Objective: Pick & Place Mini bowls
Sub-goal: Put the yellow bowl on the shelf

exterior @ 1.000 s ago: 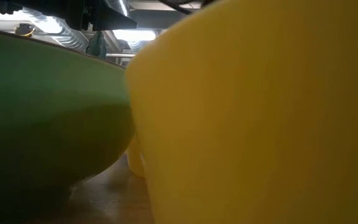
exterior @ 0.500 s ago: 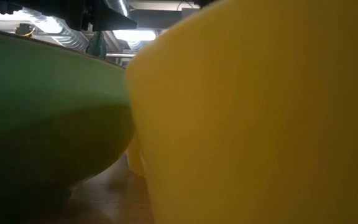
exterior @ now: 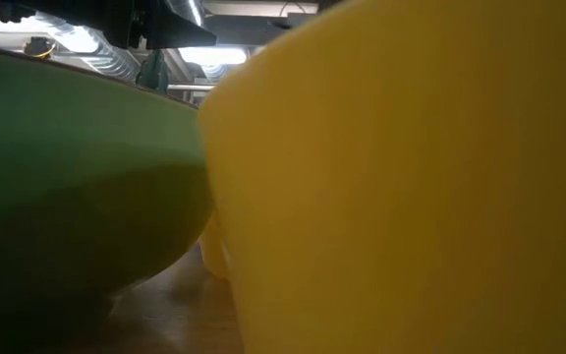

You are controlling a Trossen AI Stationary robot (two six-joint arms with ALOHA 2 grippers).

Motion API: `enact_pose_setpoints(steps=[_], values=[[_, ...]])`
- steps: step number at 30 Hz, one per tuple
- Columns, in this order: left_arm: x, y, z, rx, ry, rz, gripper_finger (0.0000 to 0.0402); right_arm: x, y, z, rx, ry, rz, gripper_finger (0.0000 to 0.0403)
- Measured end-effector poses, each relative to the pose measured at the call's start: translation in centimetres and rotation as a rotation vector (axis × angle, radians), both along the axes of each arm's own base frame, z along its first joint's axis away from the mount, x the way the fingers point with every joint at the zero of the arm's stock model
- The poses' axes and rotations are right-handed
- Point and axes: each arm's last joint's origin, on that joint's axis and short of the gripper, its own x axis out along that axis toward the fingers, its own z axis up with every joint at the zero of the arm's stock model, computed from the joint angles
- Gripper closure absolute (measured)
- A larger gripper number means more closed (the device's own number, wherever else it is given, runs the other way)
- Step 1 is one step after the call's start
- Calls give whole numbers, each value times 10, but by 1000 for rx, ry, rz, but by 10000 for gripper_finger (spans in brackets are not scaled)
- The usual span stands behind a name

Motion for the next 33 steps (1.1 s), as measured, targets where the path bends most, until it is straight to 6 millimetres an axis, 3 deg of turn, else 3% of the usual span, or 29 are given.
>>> enact_pose_setpoints(steps=[11, 25, 33], values=[[0, 1, 1, 4, -7, 2, 397, -19, -45, 3, 66, -38, -270, 398], [0, 0, 1, 11, -1, -6, 397, -7, -61, -23, 67, 18, -320, 398], [0, 0, 1, 27, 5, -9, 394, -12, -78, -33, 75, 51, -362, 398]])
